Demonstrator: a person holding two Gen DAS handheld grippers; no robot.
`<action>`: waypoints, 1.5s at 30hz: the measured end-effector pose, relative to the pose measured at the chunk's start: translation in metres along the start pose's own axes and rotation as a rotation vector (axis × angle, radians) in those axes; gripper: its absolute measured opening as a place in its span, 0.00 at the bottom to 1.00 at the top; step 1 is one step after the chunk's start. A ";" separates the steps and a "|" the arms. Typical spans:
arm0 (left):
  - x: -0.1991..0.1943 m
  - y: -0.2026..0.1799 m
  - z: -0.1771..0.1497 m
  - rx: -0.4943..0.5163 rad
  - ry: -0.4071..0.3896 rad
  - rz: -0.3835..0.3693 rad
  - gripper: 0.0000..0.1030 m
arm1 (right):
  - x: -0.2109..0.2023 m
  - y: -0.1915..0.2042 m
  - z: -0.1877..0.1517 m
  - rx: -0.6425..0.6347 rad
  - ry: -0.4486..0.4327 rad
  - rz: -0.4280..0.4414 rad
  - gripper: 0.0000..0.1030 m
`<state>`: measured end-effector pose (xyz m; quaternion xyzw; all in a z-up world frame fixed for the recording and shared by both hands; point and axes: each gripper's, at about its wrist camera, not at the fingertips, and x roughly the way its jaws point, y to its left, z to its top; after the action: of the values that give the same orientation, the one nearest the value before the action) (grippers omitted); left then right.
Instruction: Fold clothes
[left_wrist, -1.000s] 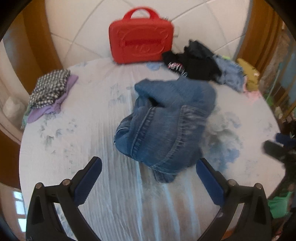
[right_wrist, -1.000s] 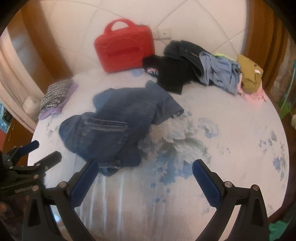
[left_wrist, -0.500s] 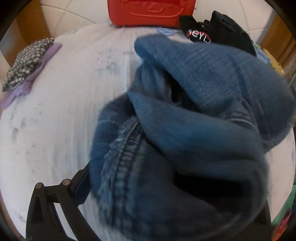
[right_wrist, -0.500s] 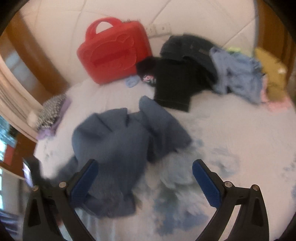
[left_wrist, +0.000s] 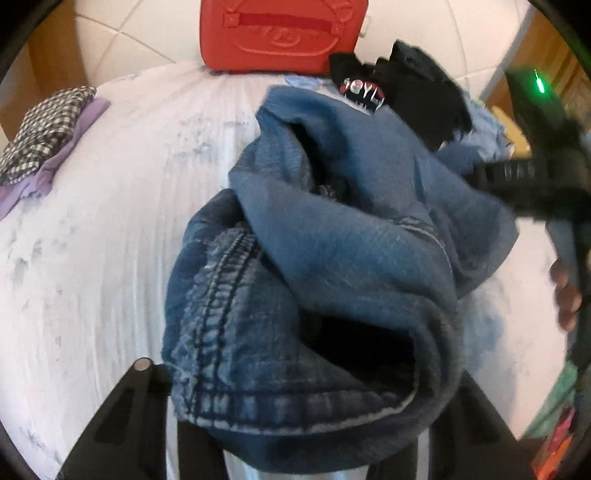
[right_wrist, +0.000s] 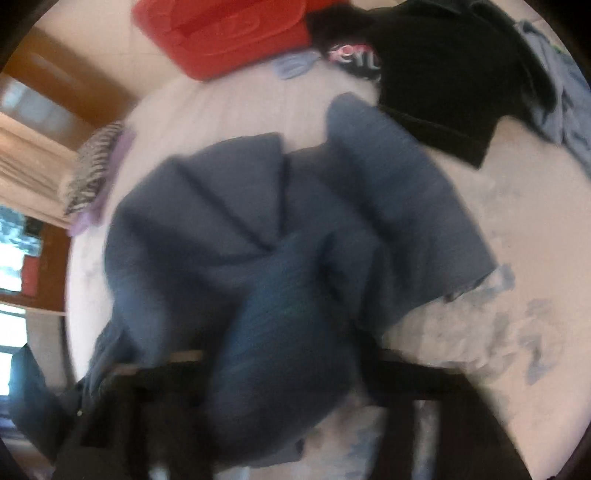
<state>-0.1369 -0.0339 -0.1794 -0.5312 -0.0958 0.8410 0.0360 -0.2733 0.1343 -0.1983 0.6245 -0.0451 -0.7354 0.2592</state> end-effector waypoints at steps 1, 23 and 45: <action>-0.011 0.001 0.002 -0.001 -0.008 -0.023 0.41 | -0.007 -0.002 -0.005 0.007 -0.020 0.017 0.21; -0.031 -0.018 0.011 0.098 -0.051 0.041 0.71 | -0.145 -0.190 -0.199 0.479 -0.224 -0.288 0.56; -0.007 0.015 0.016 -0.130 -0.105 0.101 0.10 | -0.037 -0.155 -0.057 0.277 -0.138 -0.196 0.11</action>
<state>-0.1475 -0.0519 -0.1694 -0.4918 -0.1252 0.8604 -0.0462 -0.2669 0.2990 -0.2381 0.6039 -0.1028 -0.7848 0.0941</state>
